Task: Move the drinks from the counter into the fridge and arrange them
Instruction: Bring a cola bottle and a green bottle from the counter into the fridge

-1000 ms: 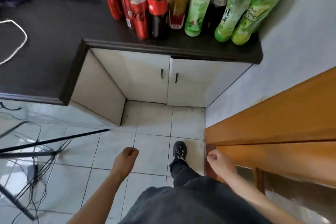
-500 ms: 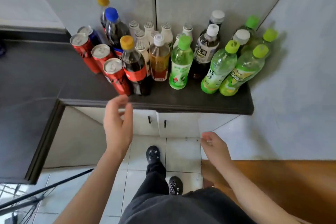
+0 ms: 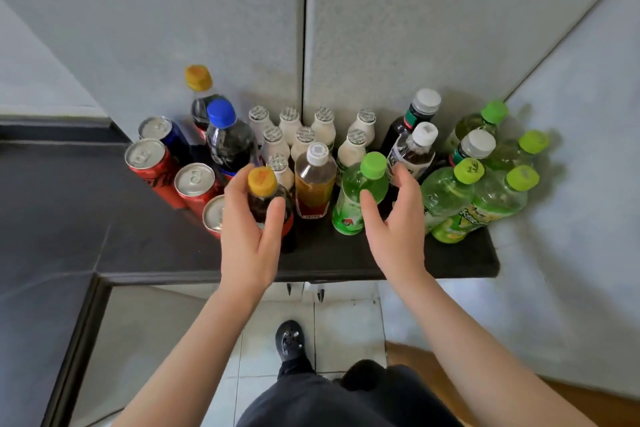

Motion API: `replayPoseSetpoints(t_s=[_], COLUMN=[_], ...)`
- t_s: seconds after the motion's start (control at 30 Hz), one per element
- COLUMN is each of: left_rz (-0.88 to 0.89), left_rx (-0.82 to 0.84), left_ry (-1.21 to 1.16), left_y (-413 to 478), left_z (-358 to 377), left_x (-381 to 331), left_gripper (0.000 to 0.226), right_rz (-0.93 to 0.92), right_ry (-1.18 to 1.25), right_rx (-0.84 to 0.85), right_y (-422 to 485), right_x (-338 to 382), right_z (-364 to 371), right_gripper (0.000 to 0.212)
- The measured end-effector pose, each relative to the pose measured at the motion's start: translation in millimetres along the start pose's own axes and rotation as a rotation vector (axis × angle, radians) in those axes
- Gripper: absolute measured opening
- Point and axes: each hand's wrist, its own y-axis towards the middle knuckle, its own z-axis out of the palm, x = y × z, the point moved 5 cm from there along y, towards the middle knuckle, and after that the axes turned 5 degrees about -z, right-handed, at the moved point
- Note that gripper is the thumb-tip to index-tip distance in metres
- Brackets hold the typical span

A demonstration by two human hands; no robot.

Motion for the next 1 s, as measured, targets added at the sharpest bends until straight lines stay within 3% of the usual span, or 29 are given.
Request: replayPoseSetpoints(t_s=[0.13, 0.3, 0.5, 0.67, 1.0], left_rz=[-0.047, -0.071, -0.114, -0.114, -0.422], left_rx=[0.044, 0.034, -0.167, -0.226, -0.616], left_ry=[0.022, 0.03, -0.044, -0.095, -0.087], left_y=[7.6, 6.7, -1.5, -26.1, -138.7], left_z=[5.8, 10.2, -1.4, -17.6, -77.7], left_x=[6.3, 6.8, -13.0, -31.1, -14.4], left_gripper=[0.023, 0.03, 0.021, 0.023, 0.026], right_rz=[-0.019, -0.056, -0.09, -0.134, -0.366], right_ry=[-0.023, 0.047, 0.094, 0.231, 0.414], right_rx=[0.02, 0.062, 0.041, 0.052, 0.491], right_y=[12.5, 20.5, 21.6, 4.5, -56.0], right_x=[-2.0, -5.2, -7.6, -4.7, 22.4], right_z=[10.3, 22.0, 18.3, 0.3, 29.6], right_gripper=[0.053, 0.035, 0.041, 0.024, 0.014])
